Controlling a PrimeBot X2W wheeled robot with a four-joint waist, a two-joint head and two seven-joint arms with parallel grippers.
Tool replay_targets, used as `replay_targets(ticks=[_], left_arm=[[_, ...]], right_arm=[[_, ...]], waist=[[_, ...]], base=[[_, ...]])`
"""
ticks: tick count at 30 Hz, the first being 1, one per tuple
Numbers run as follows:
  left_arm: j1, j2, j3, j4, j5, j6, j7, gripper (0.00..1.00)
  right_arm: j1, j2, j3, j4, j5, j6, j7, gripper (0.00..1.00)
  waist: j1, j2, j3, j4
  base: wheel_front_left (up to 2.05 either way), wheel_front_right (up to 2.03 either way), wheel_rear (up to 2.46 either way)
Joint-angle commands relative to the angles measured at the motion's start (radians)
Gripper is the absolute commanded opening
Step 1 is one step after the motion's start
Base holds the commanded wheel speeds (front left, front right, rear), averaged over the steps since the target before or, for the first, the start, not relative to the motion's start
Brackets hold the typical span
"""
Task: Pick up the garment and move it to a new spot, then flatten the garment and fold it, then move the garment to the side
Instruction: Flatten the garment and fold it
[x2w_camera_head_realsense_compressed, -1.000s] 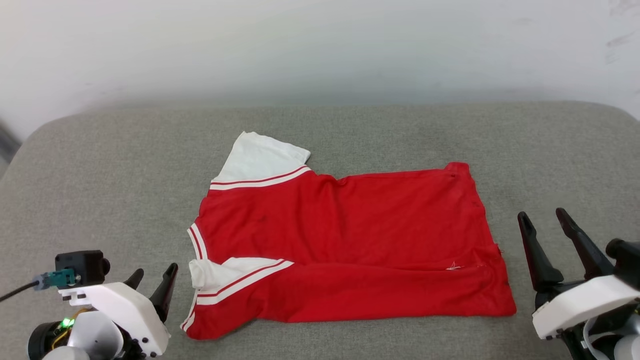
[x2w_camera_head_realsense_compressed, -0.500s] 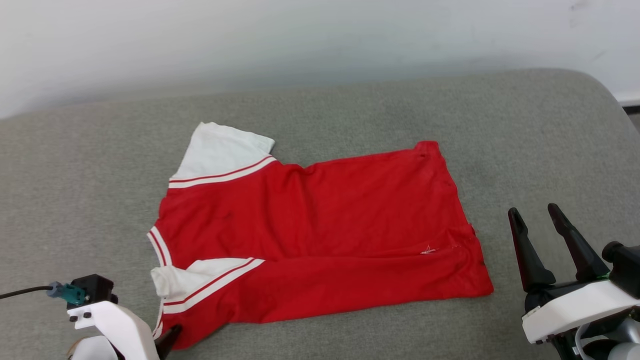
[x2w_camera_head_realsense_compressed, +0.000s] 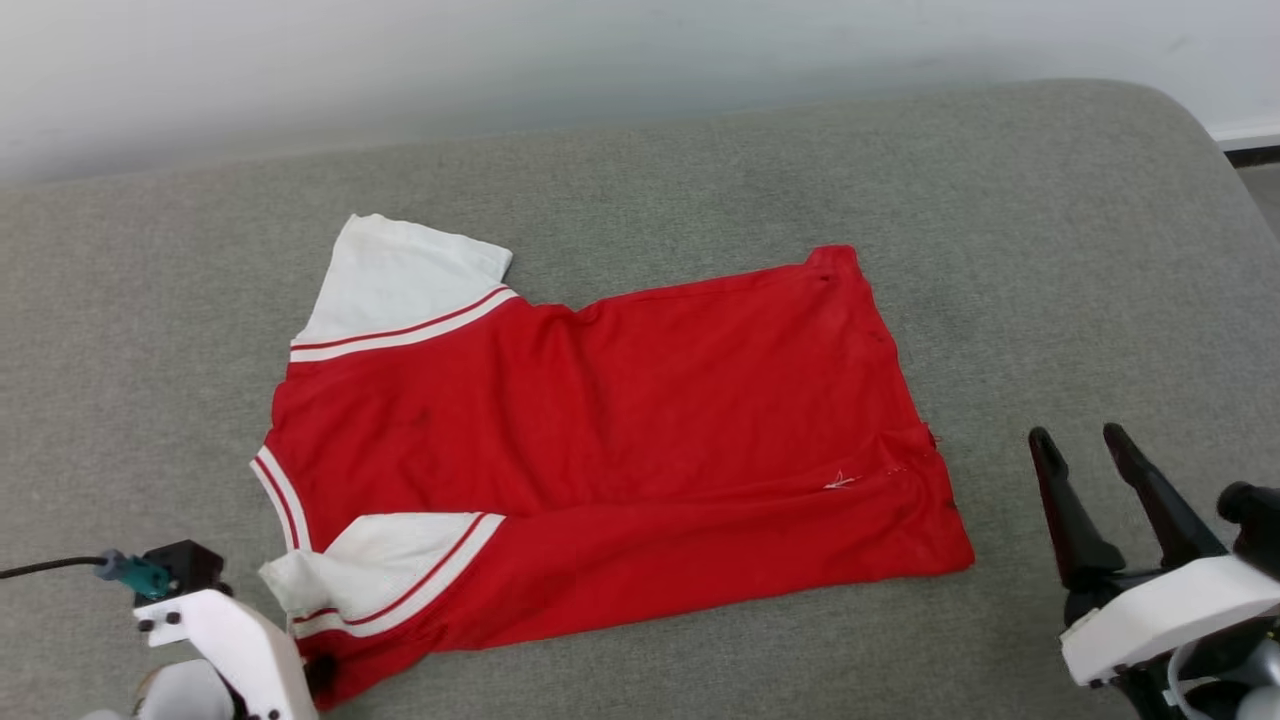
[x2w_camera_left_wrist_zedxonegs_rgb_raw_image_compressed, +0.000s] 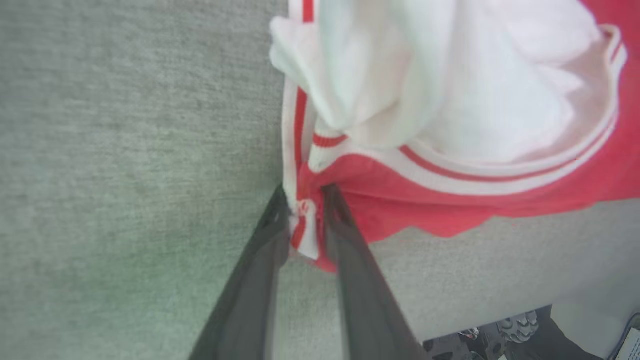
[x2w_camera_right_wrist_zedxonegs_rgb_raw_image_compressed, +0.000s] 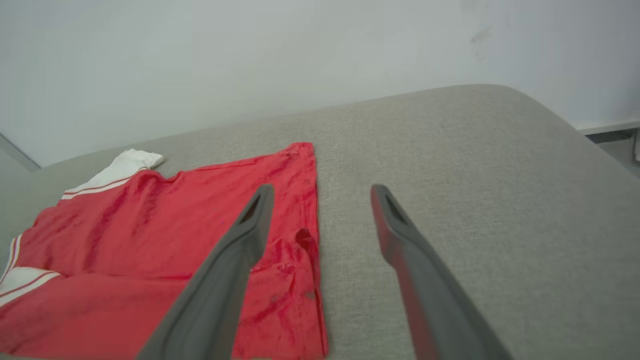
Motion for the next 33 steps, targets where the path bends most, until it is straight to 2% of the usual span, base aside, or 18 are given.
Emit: replay_targets(ticks=[1,5,12,14,27,28,29,30,33], left_arm=[[0.012,-0.059,-0.040,0.032,-0.010,-0.019,-0.004,0.00],[-0.012,-0.043,-0.007,0.021,0.011,-0.026,-0.063,0.00],[-0.041,-0.012,0.013,-0.077,0.064,-0.011,-0.121,0.00],[-0.052,-0.006,0.010,-0.110,0.079,-0.005,-0.125,0.00],[-0.092,-0.020,-0.012,-0.198,0.129,0.020,-0.148,0.00],[-0.092,-0.021,-0.013,-0.199,0.129,0.020,-0.151,0.00],[-0.091,-0.022,-0.013,-0.198,0.131,0.021,-0.153,0.00],[-0.089,-0.025,-0.014,-0.197,0.131,0.020,-0.155,0.00],[-0.084,-0.029,-0.016,-0.192,0.130,0.019,-0.161,0.00]], right_arm=[[-0.005,-0.010,-0.010,0.007,0.015,-0.001,0.019,1.00],[0.000,-0.036,-0.049,0.029,0.044,-0.001,0.115,1.00],[-0.016,-0.081,-0.070,0.106,0.085,-0.001,0.453,1.00],[-0.029,-0.087,-0.053,0.124,0.096,-0.001,0.518,1.00],[-0.170,-0.106,0.091,0.346,0.153,-0.001,0.609,1.00],[-0.172,-0.106,0.103,0.362,0.156,-0.001,0.619,0.66],[-0.175,-0.105,0.114,0.375,0.165,-0.001,0.628,0.15],[-0.177,-0.103,0.122,0.386,0.174,0.000,0.636,0.00],[-0.193,-0.112,0.134,0.400,0.185,-0.001,0.643,0.00]], waist=[[0.0001,0.0000,-0.006,0.011],[0.0001,0.0000,-0.024,0.034],[0.0001,0.0000,-0.031,0.081],[0.0001,0.0000,-0.023,0.097],[0.0001,0.0000,0.031,0.148],[0.0001,0.0000,0.031,0.149],[0.0001,0.0000,0.031,0.150],[0.0001,0.0000,0.031,0.151],[0.0001,0.0000,0.026,0.151]], base=[[0.00,0.00,0.00],[0.00,0.00,0.00],[0.00,0.00,0.00],[0.00,0.00,0.00],[0.00,0.00,0.00],[0.00,0.00,0.00],[0.00,0.00,0.00],[0.00,0.00,0.00],[0.00,0.00,0.00]])
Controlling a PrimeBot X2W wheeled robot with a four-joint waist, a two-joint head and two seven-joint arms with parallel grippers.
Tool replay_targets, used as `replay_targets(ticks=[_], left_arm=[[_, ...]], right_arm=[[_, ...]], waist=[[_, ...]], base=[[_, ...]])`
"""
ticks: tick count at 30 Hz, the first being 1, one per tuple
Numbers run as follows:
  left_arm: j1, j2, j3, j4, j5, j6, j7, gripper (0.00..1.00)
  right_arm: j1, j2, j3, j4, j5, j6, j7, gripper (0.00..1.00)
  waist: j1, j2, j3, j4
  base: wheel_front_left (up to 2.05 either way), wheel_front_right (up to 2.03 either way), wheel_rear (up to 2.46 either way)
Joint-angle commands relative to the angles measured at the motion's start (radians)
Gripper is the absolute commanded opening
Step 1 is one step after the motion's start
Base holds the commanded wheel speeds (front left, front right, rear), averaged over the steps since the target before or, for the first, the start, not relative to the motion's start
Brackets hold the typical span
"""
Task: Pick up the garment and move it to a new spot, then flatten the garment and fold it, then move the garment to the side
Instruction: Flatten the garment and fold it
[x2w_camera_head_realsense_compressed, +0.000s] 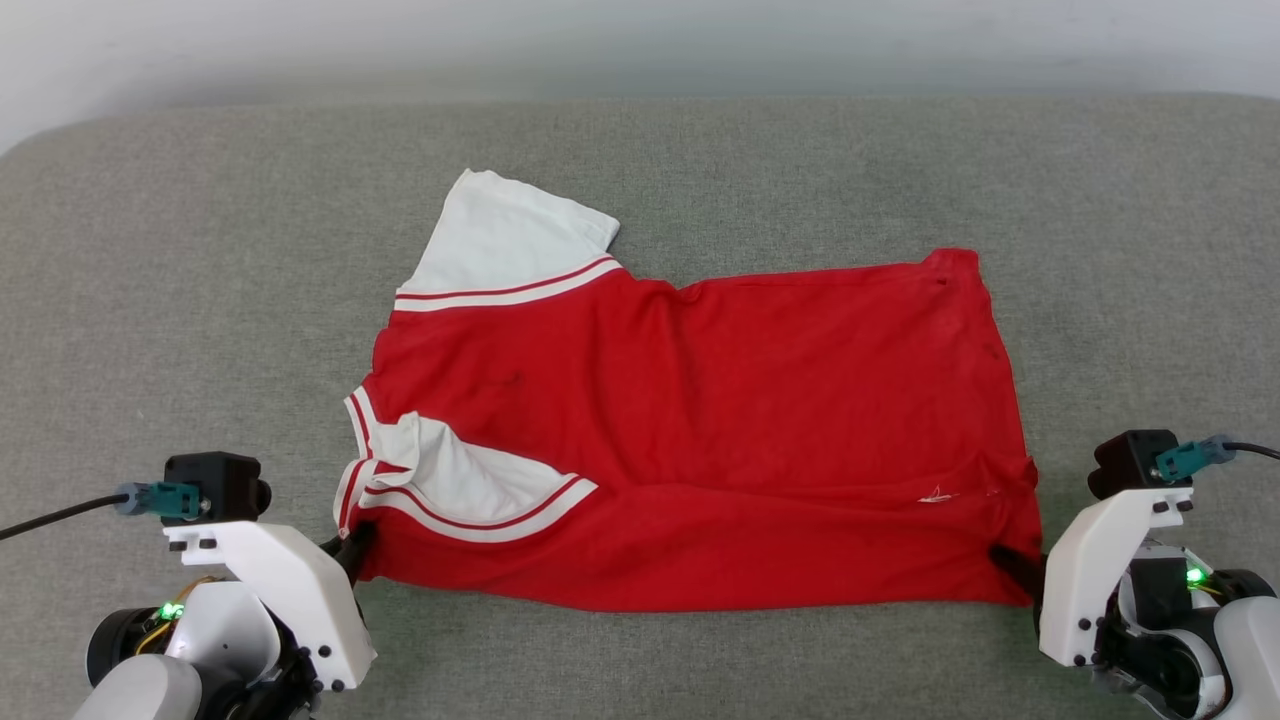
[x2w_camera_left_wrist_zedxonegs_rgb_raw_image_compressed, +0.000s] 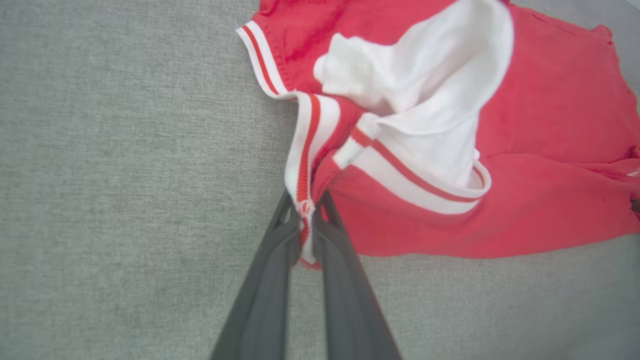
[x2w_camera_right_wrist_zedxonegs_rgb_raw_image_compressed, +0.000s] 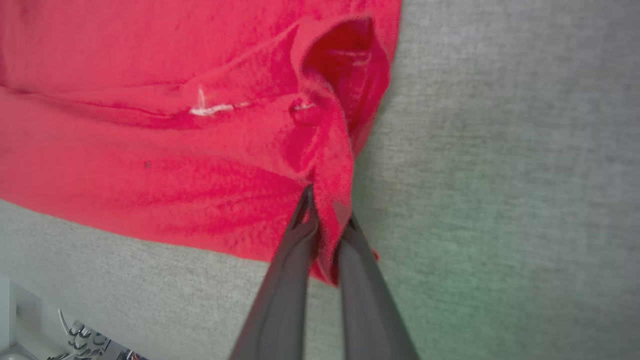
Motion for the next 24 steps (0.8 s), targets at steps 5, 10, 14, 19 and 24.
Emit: replay_targets(ticks=[5,10,14,19,24], left_arm=[[0.011,-0.005,0.005,0.002,0.006,0.002,-0.025,0.00],[0.046,-0.003,0.011,-0.010,0.006,0.015,-0.043,0.00],[0.103,-0.007,0.017,-0.015,-0.007,0.031,-0.051,0.00],[0.175,-0.009,0.027,-0.004,-0.035,0.041,-0.053,0.00],[0.212,-0.030,0.025,0.039,-0.067,0.031,-0.057,0.00]], right_arm=[[-0.010,-0.015,0.019,-0.010,0.022,0.000,-0.009,0.00],[0.025,-0.030,0.011,-0.071,0.026,0.000,-0.017,0.00],[0.084,-0.026,-0.003,-0.122,0.022,0.000,0.008,0.00],[0.179,-0.004,-0.040,-0.175,0.012,0.000,0.045,0.00],[0.244,0.027,-0.065,-0.177,-0.012,0.000,0.044,0.09]], waist=[[0.0000,0.0000,-0.030,0.000],[0.0000,0.0000,-0.089,0.000],[0.0000,0.0000,-0.139,-0.001],[0.0000,0.0000,-0.172,-0.004],[0.0000,0.0000,-0.184,-0.014]], base=[[0.00,0.00,0.00],[0.00,0.00,0.00],[0.00,0.00,0.00],[0.00,0.00,0.00],[0.00,0.00,0.00]])
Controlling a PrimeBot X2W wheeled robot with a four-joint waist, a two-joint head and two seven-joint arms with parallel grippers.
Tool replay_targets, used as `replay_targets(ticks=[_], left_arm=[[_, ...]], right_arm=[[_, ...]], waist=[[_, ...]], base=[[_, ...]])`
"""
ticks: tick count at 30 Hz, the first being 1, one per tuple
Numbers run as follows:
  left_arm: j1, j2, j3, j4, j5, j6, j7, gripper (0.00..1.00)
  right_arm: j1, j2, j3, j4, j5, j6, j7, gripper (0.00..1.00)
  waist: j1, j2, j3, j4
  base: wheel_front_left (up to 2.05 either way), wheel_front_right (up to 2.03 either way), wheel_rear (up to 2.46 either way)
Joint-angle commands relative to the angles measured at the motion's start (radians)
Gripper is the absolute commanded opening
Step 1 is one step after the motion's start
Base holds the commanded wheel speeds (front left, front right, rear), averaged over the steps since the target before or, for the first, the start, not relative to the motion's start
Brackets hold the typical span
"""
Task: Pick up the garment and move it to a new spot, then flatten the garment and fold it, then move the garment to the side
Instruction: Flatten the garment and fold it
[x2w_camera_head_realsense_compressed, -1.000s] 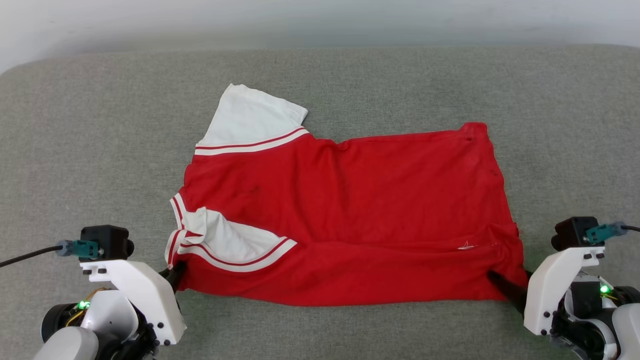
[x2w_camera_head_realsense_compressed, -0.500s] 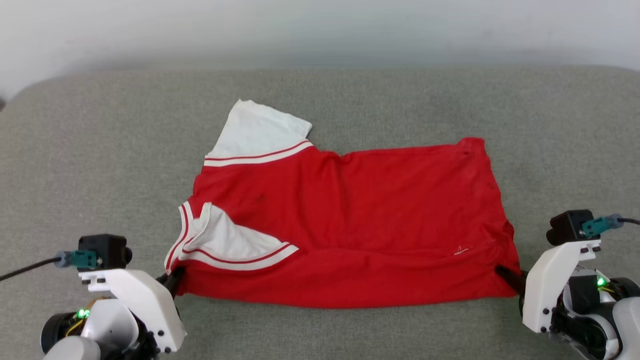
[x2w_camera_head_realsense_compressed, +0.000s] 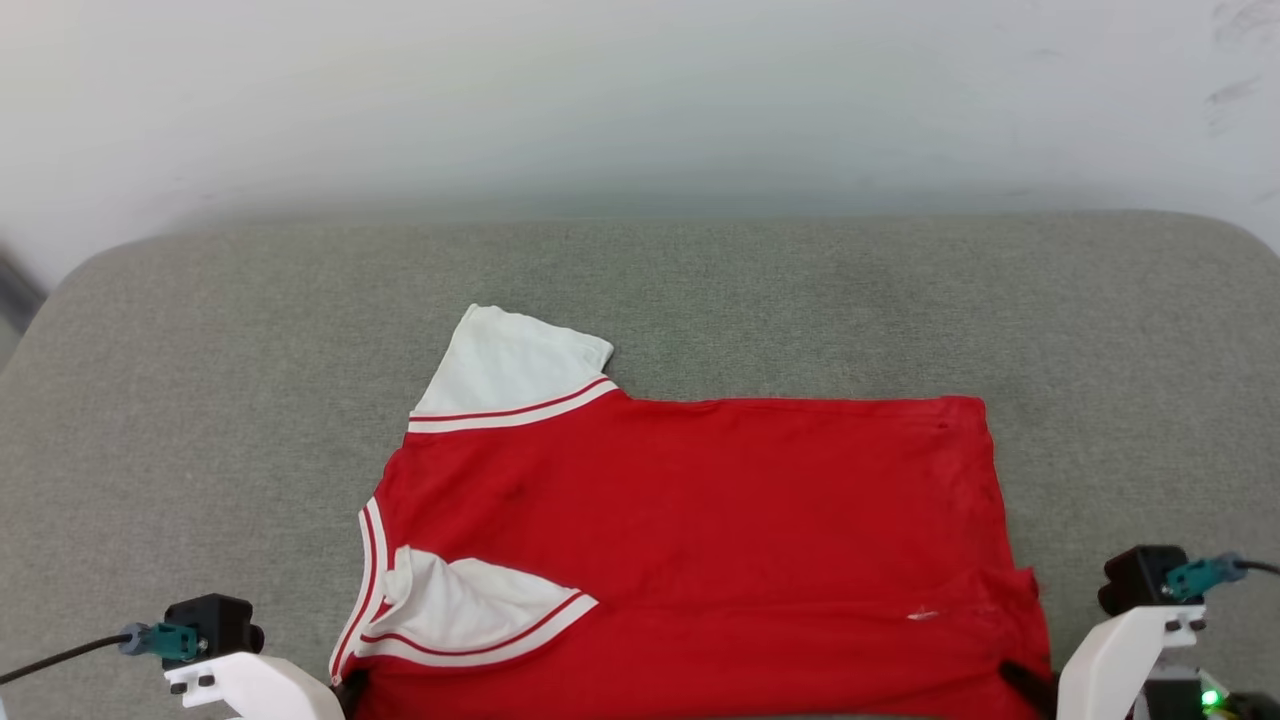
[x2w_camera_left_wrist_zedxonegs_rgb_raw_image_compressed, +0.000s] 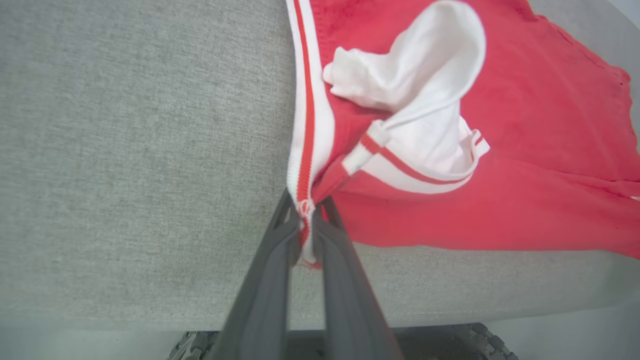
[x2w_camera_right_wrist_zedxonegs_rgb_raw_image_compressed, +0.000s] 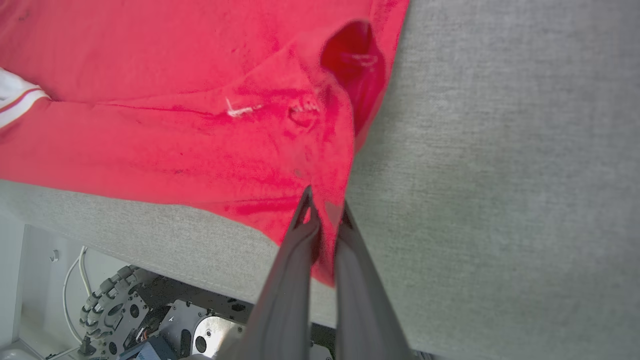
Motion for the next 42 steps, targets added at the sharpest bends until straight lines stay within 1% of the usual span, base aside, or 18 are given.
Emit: replay_targets(ticks=[1,2,3,6,7,12,14,17,20,26,30,32,34,39,42], left_arm=[[0.004,-0.005,0.003,0.011,-0.001,-0.005,-0.010,0.00],[0.002,-0.018,0.006,0.027,-0.005,-0.007,-0.021,0.23],[0.002,-0.031,0.004,0.044,-0.014,-0.009,-0.024,1.00],[-0.003,-0.041,0.009,0.076,-0.020,-0.016,-0.038,1.00],[-0.006,-0.043,0.012,0.082,-0.018,-0.018,-0.048,1.00],[-0.045,-0.034,0.030,0.081,0.030,-0.017,-0.122,1.00],[-0.071,-0.037,0.036,0.077,0.055,-0.014,-0.157,1.00],[-0.120,-0.049,0.042,0.074,0.087,-0.014,-0.210,1.00],[-0.178,-0.058,0.046,0.085,0.118,-0.018,-0.261,1.00],[-0.326,-0.065,0.057,0.131,0.152,-0.039,-0.311,1.00],[-0.451,-0.046,0.063,0.183,0.162,-0.063,-0.300,1.00],[-0.513,-0.037,0.064,0.212,0.155,-0.082,-0.279,1.00],[-0.583,-0.015,0.066,0.240,0.149,-0.102,-0.248,1.00],[-0.749,0.044,0.068,0.324,0.126,-0.143,-0.131,1.00],[-0.836,0.088,0.055,0.367,0.117,-0.165,-0.029,1.00]], right_arm=[[0.016,0.015,-0.004,0.005,-0.003,0.000,-0.012,0.09],[0.025,0.022,-0.006,0.012,-0.004,0.000,-0.018,1.00],[0.032,0.026,-0.004,0.019,-0.008,0.000,-0.029,1.00],[0.039,0.035,0.002,0.031,-0.006,0.000,-0.081,1.00],[0.034,0.027,0.005,0.026,-0.010,0.000,-0.112,1.00],[0.000,0.001,0.021,-0.010,-0.023,0.000,-0.299,1.00],[-0.014,-0.007,0.020,-0.026,-0.050,0.000,-0.386,1.00],[-0.037,0.005,0.004,-0.044,-0.093,0.000,-0.499,1.00],[-0.062,0.022,-0.008,-0.070,-0.127,0.000,-0.579,1.00],[-0.132,0.050,-0.036,-0.127,-0.184,0.000,-0.685,1.00],[-0.183,0.073,-0.047,-0.175,-0.207,0.000,-0.720,1.00],[-0.202,0.081,-0.050,-0.194,-0.214,0.000,-0.728,1.00],[-0.223,0.088,-0.051,-0.211,-0.218,0.000,-0.737,1.00],[-0.253,0.107,-0.040,-0.231,-0.216,0.000,-0.751,1.00],[-0.262,0.116,-0.033,-0.228,-0.210,0.000,-0.755,1.00]], waist=[[0.0000,-0.0001,-0.003,-0.004],[0.0000,-0.0001,-0.003,-0.006],[0.0000,-0.0001,-0.005,-0.007],[0.0000,-0.0001,-0.014,-0.017],[0.0000,-0.0001,-0.018,-0.021],[0.0000,-0.0001,-0.033,-0.043],[0.0000,-0.0001,-0.035,-0.052],[0.0000,-0.0001,-0.031,-0.070],[0.0000,-0.0001,-0.014,-0.093],[0.0000,-0.0001,0.075,-0.140],[0.0000,-0.0001,0.167,-0.174],[0.0000,-0.0001,0.212,-0.192],[0.0000,-0.0001,0.253,-0.209],[0.0000,-0.0001,0.330,-0.254],[0.0000,-0.0001,0.366,-0.279]], base=[[0.00,0.00,0.00],[0.00,0.00,0.00],[0.00,0.00,0.00],[0.00,0.00,0.00],[0.00,0.00,0.00],[0.00,0.00,0.00],[0.00,0.00,0.00],[0.00,0.00,0.00],[0.00,0.00,0.00],[0.00,0.00,0.00],[0.00,0.00,0.00],[0.00,0.00,0.00],[0.00,0.00,0.00],[0.00,0.00,0.00],[0.00,0.00,0.00]])
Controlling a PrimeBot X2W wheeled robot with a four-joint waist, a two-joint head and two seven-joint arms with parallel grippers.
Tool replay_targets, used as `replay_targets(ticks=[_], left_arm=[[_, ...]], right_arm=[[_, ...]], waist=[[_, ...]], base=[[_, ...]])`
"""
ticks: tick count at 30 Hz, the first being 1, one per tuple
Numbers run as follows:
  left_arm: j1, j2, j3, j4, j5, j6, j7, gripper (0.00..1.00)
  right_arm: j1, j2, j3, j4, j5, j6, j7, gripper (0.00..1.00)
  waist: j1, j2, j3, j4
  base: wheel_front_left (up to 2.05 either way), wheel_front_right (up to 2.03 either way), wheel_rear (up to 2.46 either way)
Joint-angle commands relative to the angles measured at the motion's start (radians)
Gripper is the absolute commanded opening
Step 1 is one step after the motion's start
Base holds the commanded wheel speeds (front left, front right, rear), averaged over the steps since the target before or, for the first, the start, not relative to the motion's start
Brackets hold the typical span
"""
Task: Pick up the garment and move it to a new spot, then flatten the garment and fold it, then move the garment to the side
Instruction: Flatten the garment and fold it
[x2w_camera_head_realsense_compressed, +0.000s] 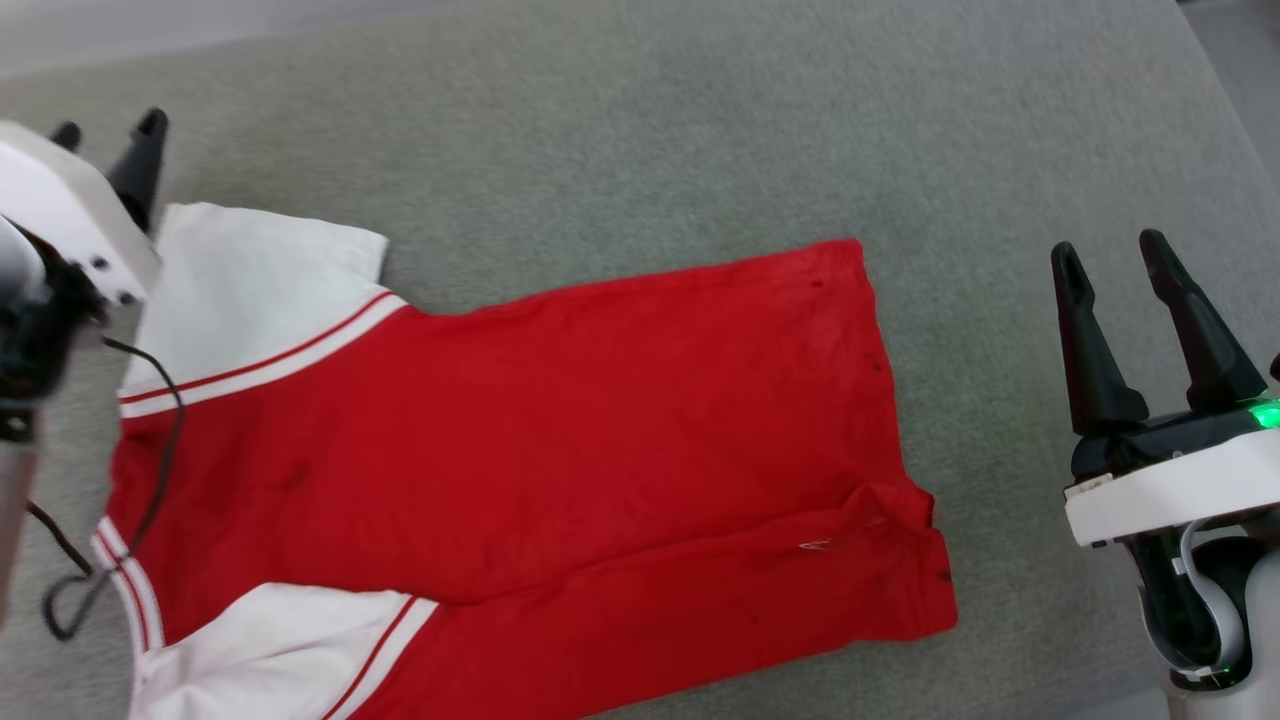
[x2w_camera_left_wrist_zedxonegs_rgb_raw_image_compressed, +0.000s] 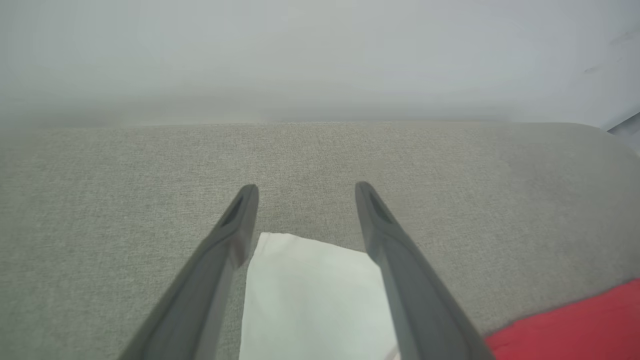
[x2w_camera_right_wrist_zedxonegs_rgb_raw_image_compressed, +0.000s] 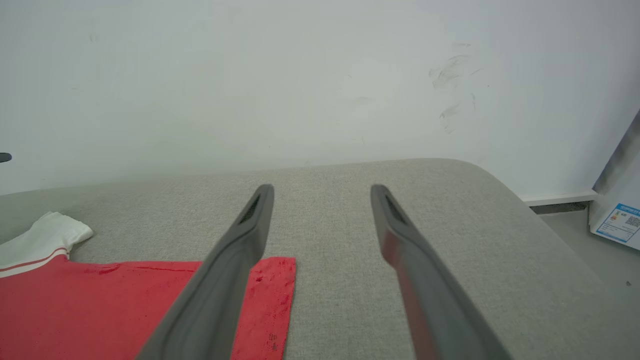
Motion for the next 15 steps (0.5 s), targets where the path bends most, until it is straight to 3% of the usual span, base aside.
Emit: replay_targets(ticks=[1,8,12,15], left_arm=[[-0.042,0.023,-0.009,0.019,-0.006,-0.010,0.051,1.00],[-0.128,0.118,-0.060,0.089,-0.038,-0.024,0.346,1.00],[-0.115,0.163,-0.067,0.107,-0.049,-0.005,0.440,1.00],[-0.080,0.163,-0.071,0.128,-0.072,0.014,0.491,1.00]], right_arm=[[-0.017,0.007,0.002,0.003,0.003,0.000,-0.008,1.00],[-0.029,0.023,0.012,0.015,0.020,0.000,-0.029,1.00],[-0.039,0.027,0.024,0.030,0.025,0.000,-0.038,1.00],[-0.041,0.030,0.029,0.038,0.035,0.000,-0.042,1.00]], waist=[[-0.0001,0.0000,0.057,-0.050],[-0.0001,0.0000,0.119,-0.086],[-0.0001,0.0000,0.147,-0.105],[-0.0001,0.0000,0.163,-0.111]], base=[[0.00,0.00,0.00],[0.00,0.00,0.00],[0.00,0.00,0.00],[0.00,0.00,0.00]])
